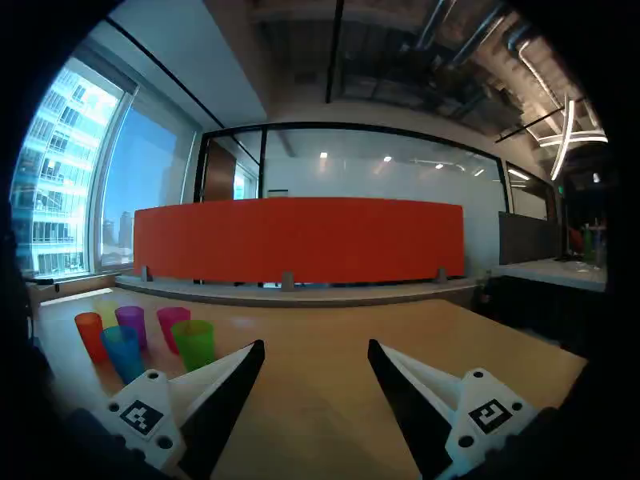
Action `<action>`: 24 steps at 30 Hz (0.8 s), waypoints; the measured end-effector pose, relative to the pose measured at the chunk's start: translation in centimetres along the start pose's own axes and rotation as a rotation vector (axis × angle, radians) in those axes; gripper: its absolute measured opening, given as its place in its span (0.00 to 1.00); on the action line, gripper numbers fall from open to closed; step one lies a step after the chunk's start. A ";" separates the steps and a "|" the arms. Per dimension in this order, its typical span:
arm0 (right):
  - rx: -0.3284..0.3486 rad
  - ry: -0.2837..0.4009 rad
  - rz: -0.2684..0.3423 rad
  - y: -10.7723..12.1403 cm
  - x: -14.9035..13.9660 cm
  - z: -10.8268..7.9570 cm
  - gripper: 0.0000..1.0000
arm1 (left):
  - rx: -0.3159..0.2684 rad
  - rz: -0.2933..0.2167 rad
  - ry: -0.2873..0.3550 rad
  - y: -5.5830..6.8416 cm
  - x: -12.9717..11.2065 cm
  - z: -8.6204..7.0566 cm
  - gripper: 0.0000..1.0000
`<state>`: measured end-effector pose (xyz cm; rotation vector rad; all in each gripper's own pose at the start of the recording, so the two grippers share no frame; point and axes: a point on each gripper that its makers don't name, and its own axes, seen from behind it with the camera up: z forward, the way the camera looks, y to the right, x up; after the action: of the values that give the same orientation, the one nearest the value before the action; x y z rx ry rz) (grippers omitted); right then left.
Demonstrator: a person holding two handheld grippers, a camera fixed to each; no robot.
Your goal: Pour water
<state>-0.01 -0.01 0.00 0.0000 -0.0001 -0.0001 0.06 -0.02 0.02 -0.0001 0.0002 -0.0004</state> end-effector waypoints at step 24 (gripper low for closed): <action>-0.001 -0.021 0.013 0.0 -0.3 0.0 1.00 | 0.007 -0.004 -0.031 -0.2 -0.5 0.0 0.87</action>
<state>-0.26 -0.04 0.03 -0.0015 -0.0212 0.0130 -0.44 -0.24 -0.02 0.0074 -0.0304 -0.0039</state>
